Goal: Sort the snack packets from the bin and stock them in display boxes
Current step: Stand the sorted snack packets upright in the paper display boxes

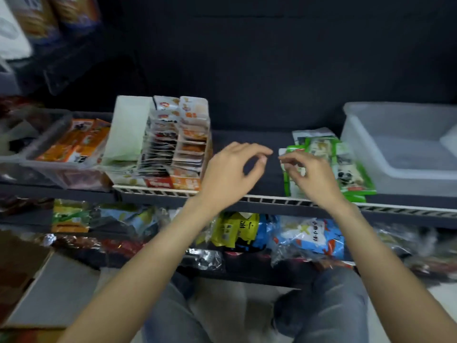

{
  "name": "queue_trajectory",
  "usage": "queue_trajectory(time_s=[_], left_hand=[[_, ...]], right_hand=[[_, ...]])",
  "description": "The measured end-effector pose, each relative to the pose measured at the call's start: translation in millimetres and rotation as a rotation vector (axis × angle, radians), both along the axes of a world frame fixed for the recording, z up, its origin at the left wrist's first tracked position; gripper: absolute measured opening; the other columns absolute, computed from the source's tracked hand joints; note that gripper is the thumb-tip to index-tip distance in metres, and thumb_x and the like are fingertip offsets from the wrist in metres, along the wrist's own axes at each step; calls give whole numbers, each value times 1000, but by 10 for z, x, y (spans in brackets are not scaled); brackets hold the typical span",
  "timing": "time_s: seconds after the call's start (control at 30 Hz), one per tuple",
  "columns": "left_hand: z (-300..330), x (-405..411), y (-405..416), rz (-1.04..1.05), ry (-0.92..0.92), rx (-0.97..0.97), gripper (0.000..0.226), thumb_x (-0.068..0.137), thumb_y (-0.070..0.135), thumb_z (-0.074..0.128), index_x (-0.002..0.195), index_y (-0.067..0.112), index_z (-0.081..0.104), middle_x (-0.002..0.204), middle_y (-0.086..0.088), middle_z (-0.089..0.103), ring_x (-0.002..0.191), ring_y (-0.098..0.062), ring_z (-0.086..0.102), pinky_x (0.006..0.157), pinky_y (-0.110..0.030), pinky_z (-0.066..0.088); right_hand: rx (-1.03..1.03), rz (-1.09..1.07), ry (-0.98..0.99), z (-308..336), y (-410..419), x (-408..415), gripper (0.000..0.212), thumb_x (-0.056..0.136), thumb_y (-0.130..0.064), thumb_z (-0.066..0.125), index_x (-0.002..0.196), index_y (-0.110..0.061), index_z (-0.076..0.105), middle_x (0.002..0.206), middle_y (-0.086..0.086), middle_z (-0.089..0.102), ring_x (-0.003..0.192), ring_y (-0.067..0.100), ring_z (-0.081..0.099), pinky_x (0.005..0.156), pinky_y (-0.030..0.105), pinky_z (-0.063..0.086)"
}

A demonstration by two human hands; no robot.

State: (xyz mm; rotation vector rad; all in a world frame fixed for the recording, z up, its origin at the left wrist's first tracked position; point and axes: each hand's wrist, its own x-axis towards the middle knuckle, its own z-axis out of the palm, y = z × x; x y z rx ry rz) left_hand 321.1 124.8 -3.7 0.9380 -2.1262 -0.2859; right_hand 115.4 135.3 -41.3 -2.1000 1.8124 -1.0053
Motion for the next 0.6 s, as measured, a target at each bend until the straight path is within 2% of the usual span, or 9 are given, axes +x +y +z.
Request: queue_trajectory(time_s=[0.1, 0.2, 0.27, 0.37, 0.43, 0.5, 0.6], left_hand=[[-370, -643, -300, -26, -99, 309, 28, 90, 25, 58, 117, 25, 62, 102, 12, 67, 99, -11, 61, 86, -33, 50], [-700, -1096, -552, 3, -317, 471, 50, 89, 35, 60, 135, 21, 48, 127, -5, 57, 118, -24, 52, 95, -37, 45], [-829, -1292, -624, 37, -438, 509, 72, 84, 50, 62, 143, 18, 37, 139, -11, 46, 127, -30, 41, 101, -39, 40], [-930, -1415, -669, 23, -631, 483, 98, 74, 68, 61, 149, 18, 21, 152, -5, 28, 137, -26, 26, 109, -42, 28], [-930, -1397, -722, -16, -717, 513, 103, 74, 70, 60, 151, 22, 12, 158, 3, 13, 142, -20, 15, 113, -45, 20], [-906, -1324, -808, -43, -750, 551, 100, 76, 65, 62, 152, 26, 9, 159, 7, 8, 144, -20, 11, 114, -46, 17], [-888, -1166, -926, -49, -704, 601, 91, 79, 53, 68, 150, 25, 19, 156, -1, 21, 141, -23, 18, 114, -39, 23]], right_hand=[[128, -199, 67, -189, 3, -529, 26, 88, -8, 60, 113, -10, 66, 113, 13, 67, 102, 29, 62, 89, 34, 46], [213, -292, 160, -291, -113, -822, 32, 89, -11, 57, 121, -9, 61, 124, 17, 58, 112, 35, 55, 93, 35, 42], [314, -336, 201, -302, -236, -900, 41, 92, -28, 55, 131, -15, 53, 136, 18, 48, 119, 37, 51, 100, 38, 41], [504, -360, 380, -312, -422, -931, 65, 89, -54, 52, 146, -29, 30, 151, 21, 26, 134, 41, 33, 110, 47, 31], [557, -334, 499, -331, -479, -945, 75, 85, -59, 54, 148, -35, 20, 154, 19, 18, 139, 41, 23, 113, 48, 24], [573, -316, 496, -365, -480, -1008, 78, 84, -57, 58, 148, -37, 20, 155, 18, 18, 140, 39, 18, 114, 47, 20], [566, -287, 457, -371, -425, -1097, 72, 85, -49, 62, 146, -37, 27, 155, 15, 19, 141, 37, 15, 116, 43, 17]])
